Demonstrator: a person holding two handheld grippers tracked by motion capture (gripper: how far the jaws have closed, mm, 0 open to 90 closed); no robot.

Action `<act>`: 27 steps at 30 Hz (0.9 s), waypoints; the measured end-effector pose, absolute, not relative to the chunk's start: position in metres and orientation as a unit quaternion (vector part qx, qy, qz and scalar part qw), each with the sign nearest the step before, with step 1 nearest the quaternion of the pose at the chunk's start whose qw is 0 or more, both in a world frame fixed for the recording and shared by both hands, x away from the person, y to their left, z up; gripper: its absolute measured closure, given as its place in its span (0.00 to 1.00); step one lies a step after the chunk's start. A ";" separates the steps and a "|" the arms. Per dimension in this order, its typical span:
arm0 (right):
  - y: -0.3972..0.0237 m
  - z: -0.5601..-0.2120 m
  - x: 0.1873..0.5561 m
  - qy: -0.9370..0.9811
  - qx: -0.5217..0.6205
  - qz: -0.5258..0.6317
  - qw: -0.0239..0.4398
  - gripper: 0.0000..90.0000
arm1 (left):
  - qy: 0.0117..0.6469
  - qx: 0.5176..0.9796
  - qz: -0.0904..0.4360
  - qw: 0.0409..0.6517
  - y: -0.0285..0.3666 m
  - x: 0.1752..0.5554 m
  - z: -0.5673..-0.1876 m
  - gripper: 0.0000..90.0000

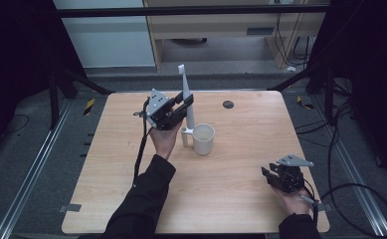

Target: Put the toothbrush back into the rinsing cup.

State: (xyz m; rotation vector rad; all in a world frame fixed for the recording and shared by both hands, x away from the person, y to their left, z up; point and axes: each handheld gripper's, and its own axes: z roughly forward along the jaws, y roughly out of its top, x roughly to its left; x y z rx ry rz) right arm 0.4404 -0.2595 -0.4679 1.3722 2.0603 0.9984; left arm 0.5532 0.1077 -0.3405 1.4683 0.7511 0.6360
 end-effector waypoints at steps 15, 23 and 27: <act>-0.259 -0.468 0.441 0.751 0.497 0.366 0.235 0.69 | 0.316 0.660 0.264 0.629 0.084 0.562 -0.358 0.74; -0.259 -0.468 0.441 0.751 0.497 0.365 0.235 0.69 | 0.321 0.665 0.259 0.622 0.081 0.563 -0.374 0.74; -0.259 -0.469 0.441 0.751 0.498 0.364 0.234 0.69 | 0.323 0.668 0.258 0.619 0.080 0.562 -0.384 0.74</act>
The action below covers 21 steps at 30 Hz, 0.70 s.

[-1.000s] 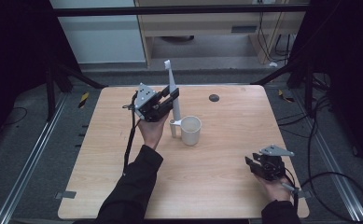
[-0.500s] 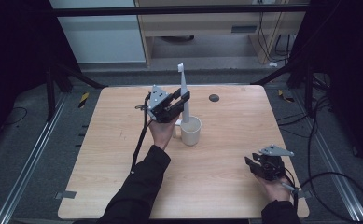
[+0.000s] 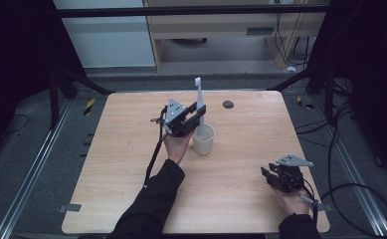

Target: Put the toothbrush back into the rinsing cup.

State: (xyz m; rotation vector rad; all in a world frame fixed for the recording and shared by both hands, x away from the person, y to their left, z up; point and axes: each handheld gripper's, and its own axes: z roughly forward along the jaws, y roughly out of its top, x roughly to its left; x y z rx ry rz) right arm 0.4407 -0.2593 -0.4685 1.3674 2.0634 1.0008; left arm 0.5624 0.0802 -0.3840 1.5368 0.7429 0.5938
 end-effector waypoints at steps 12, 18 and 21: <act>-0.259 -0.469 0.441 0.752 0.498 0.363 0.234 0.69 | 0.333 0.681 0.246 0.604 0.080 0.559 -0.410 0.74; -0.259 -0.469 0.441 0.752 0.498 0.362 0.236 0.69 | 0.337 0.686 0.239 0.599 0.080 0.557 -0.423 0.74; -0.259 -0.469 0.441 0.752 0.498 0.362 0.236 0.68 | 0.337 0.690 0.237 0.595 0.079 0.556 -0.428 0.74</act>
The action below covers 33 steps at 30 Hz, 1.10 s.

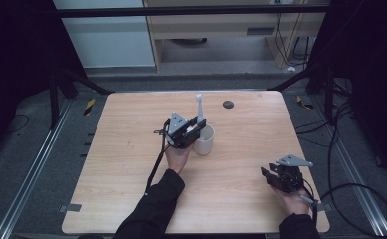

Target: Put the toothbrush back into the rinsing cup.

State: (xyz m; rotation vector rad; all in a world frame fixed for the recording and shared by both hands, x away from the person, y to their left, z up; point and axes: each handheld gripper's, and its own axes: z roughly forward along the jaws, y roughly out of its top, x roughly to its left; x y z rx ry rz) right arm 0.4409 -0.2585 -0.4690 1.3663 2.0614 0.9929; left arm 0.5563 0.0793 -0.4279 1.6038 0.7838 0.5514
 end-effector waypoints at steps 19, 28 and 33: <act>-0.258 -0.468 0.441 0.750 0.500 0.362 0.235 0.67 | 0.331 0.707 0.226 0.582 0.081 0.551 -0.445 0.74; -0.258 -0.468 0.441 0.751 0.498 0.361 0.239 0.66 | 0.327 0.716 0.222 0.576 0.080 0.549 -0.448 0.74; -0.258 -0.468 0.441 0.751 0.498 0.361 0.239 0.66 | 0.322 0.720 0.221 0.574 0.080 0.548 -0.447 0.73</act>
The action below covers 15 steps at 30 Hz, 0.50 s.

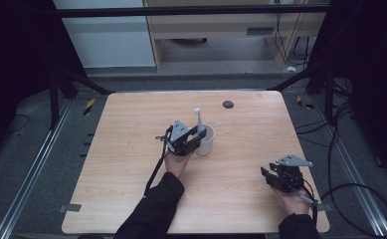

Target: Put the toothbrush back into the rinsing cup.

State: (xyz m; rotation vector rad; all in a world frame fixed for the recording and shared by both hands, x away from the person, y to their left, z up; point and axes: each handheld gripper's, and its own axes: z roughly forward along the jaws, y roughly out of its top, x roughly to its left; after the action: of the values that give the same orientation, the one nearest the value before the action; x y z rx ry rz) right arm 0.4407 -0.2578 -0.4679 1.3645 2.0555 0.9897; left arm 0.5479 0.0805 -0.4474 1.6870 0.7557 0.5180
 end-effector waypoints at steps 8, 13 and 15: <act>-0.258 -0.467 0.440 0.750 0.499 0.362 0.240 0.64 | 0.315 0.718 0.215 0.582 0.084 0.542 -0.444 0.70; -0.258 -0.467 0.440 0.748 0.501 0.362 0.241 0.63 | 0.309 0.724 0.212 0.579 0.088 0.534 -0.438 0.63; -0.258 -0.466 0.439 0.747 0.502 0.362 0.242 0.63 | 0.304 0.729 0.219 0.572 0.090 0.529 -0.435 0.61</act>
State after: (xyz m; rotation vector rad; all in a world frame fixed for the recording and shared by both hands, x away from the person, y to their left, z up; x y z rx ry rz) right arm 0.4394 -0.2578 -0.4661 1.3731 2.0428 0.9907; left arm 0.5286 0.0899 -0.4351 1.7099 0.7138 0.5147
